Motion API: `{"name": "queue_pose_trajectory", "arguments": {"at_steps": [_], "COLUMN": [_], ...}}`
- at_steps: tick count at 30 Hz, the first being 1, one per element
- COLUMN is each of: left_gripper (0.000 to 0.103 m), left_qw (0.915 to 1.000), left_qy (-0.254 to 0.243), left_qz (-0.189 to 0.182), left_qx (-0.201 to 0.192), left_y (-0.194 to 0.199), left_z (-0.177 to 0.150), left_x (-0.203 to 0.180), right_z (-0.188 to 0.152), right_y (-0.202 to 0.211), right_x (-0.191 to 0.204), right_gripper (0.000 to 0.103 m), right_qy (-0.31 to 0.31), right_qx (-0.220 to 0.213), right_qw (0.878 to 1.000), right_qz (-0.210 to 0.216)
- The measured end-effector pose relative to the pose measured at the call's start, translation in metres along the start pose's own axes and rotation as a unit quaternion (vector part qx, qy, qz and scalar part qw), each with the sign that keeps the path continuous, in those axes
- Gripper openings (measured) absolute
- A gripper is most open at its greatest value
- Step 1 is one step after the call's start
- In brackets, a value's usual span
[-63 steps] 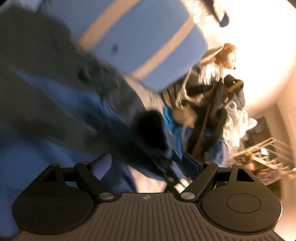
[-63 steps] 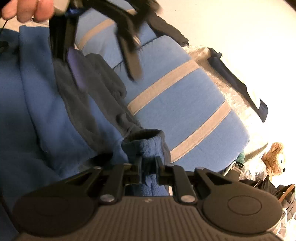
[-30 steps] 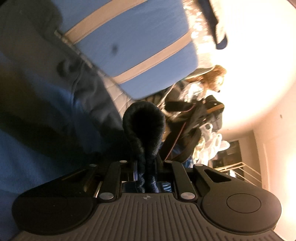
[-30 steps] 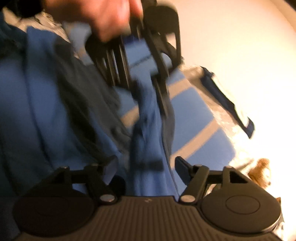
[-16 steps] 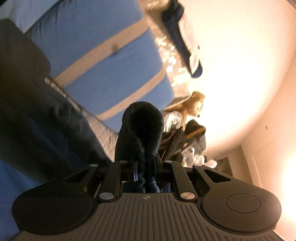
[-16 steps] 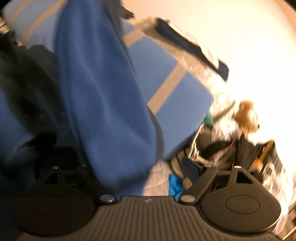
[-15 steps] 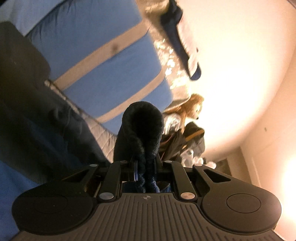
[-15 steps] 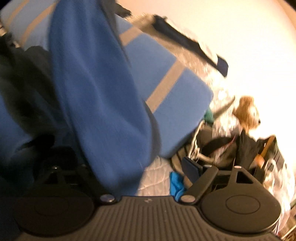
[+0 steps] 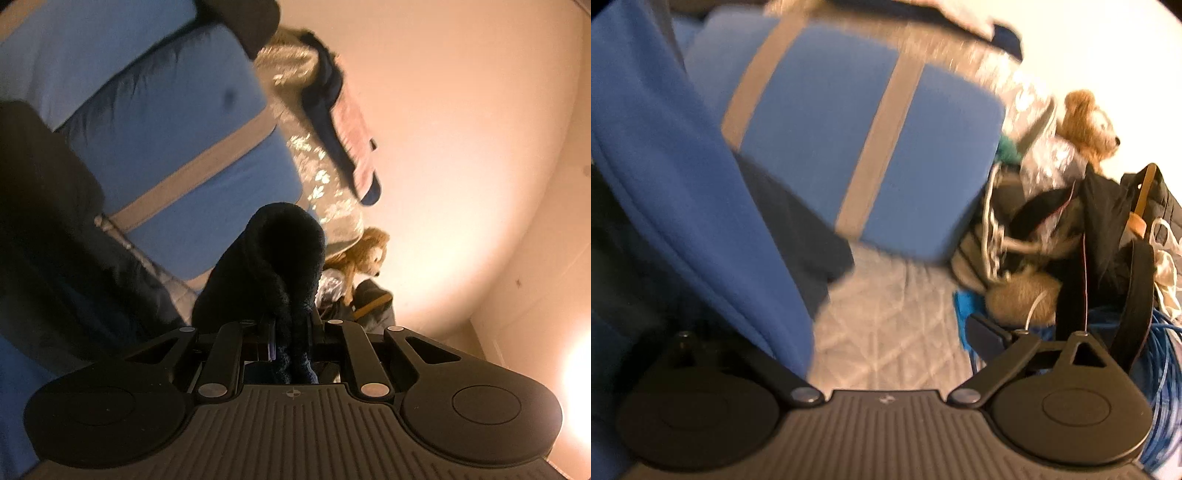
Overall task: Fold clothes
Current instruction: 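Hold the sleeve cuff up with the left gripper while the right gripper opens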
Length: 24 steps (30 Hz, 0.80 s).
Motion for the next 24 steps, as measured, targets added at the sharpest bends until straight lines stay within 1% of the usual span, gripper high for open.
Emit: {"name": "queue_pose_trajectory", "arguments": {"at_steps": [1, 3, 6, 8, 10, 13, 15, 17, 18, 20, 22, 24], "left_gripper": [0.013, 0.013, 0.013, 0.013, 0.013, 0.013, 0.013, 0.013, 0.013, 0.013, 0.013, 0.013], "left_qw": [1.0000, 0.9999, 0.9994, 0.9989, 0.9982, 0.9976, 0.9975, 0.9973, 0.9971, 0.9961, 0.9947, 0.9931], "left_qy": [-0.004, -0.012, -0.029, -0.039, -0.050, -0.051, -0.042, -0.032, -0.030, -0.034, -0.044, -0.052], "left_qz": [0.000, 0.002, 0.005, 0.007, 0.010, 0.010, 0.007, 0.009, 0.010, 0.011, 0.020, 0.028], "left_qx": [-0.003, -0.010, -0.017, -0.023, -0.031, -0.047, -0.057, -0.065, -0.069, -0.080, -0.091, -0.102], "left_y": [0.003, 0.008, 0.013, 0.016, 0.020, 0.028, 0.032, 0.036, 0.037, 0.040, 0.042, 0.044], "left_z": [0.003, 0.008, 0.012, 0.016, 0.021, 0.030, 0.038, 0.046, 0.048, 0.053, 0.060, 0.067], "left_x": [-0.003, -0.007, -0.015, -0.018, -0.020, -0.019, -0.019, -0.018, -0.019, -0.021, -0.025, -0.027], "right_z": [-0.004, -0.010, -0.014, -0.015, -0.011, 0.009, 0.022, 0.030, 0.032, 0.032, 0.028, 0.023], "right_y": [-0.007, -0.017, -0.027, -0.034, -0.037, -0.030, -0.021, -0.017, -0.017, -0.023, -0.032, -0.042], "right_x": [0.004, 0.005, -0.002, -0.011, -0.017, -0.023, -0.025, -0.020, -0.014, 0.004, 0.023, 0.036], "right_gripper": [0.101, 0.102, 0.103, 0.103, 0.103, 0.103, 0.103, 0.103, 0.103, 0.103, 0.103, 0.103], "right_qy": [0.005, -0.005, -0.071, -0.133, -0.161, -0.137, -0.119, -0.100, -0.089, -0.066, -0.050, -0.062], "right_qx": [0.024, 0.047, 0.058, 0.073, 0.075, 0.040, 0.003, -0.027, -0.032, -0.023, -0.002, 0.019], "right_qw": [1.000, 0.999, 0.995, 0.986, 0.981, 0.988, 0.992, 0.995, 0.995, 0.997, 0.998, 0.996], "right_qz": [0.006, 0.021, 0.049, 0.070, 0.082, 0.058, 0.035, 0.017, 0.013, 0.016, 0.026, 0.057]}}
Point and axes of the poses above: each gripper's, at about its wrist camera, not at the fingertips, and y roughly against the way its jaws point, x to its left, z to its top, the point moved 7 cm from there along -y, roughly the way its jaws point, and after that the axes turned 10 degrees about z, right-handed, at the moved point
